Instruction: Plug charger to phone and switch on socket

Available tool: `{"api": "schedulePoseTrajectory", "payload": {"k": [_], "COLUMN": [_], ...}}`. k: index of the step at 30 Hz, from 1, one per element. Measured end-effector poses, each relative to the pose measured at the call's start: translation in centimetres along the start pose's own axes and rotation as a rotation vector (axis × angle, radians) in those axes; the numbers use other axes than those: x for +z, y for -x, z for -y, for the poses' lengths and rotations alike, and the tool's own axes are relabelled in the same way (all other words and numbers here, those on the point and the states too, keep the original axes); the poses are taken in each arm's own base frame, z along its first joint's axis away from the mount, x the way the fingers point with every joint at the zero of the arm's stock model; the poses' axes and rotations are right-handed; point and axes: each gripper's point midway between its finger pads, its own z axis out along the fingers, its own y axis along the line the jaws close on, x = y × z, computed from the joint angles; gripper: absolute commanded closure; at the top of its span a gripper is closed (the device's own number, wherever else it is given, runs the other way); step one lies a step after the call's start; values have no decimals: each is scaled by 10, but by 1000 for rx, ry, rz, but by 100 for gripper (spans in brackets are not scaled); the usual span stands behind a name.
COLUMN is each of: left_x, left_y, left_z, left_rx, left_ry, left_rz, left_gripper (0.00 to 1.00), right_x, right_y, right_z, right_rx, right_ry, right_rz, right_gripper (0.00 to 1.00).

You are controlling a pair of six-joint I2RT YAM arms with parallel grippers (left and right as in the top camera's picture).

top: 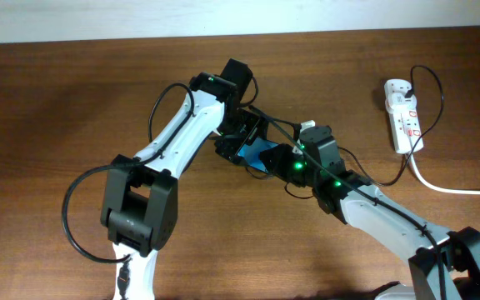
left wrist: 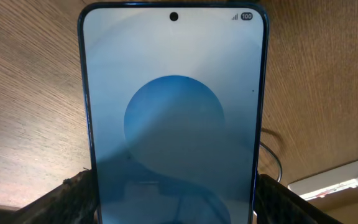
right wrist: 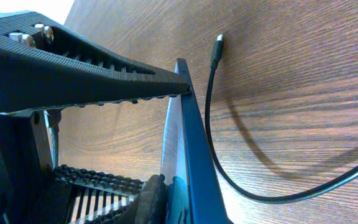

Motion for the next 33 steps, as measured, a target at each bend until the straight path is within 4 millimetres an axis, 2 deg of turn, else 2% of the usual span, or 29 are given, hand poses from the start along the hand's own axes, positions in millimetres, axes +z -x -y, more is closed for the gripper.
{"api": "schedulePoseTrajectory", "payload": {"k": [9,17,24,27,30,33], "left_x": [0,-6,-6,-6,-9,-17], "left_y": [0,0,-1,-2,-2,5], "left_z": [2,12,12,8,9,10], "left_rx": [-2,4,3,15,85,163], "left_ry": [-8,-46,-44,-32,-45,-79], "left_rz": [-2,-5,-9,-20,-52,-95], "left_gripper": [100,91,84,82,82,79], "right_x": [0,4,3,-1,-11,-21], "right_y": [1,-14,-11,3,33,54], "right_z": [0,0,1,4,19,22], "right_rx": [41,-3,1,21,70,86], "right_ry": [-2,3,7,18,12,47], "right_rz": [7,-50,-50,-25,39,82], "right_gripper": [94,96,96,96,96,96]}}
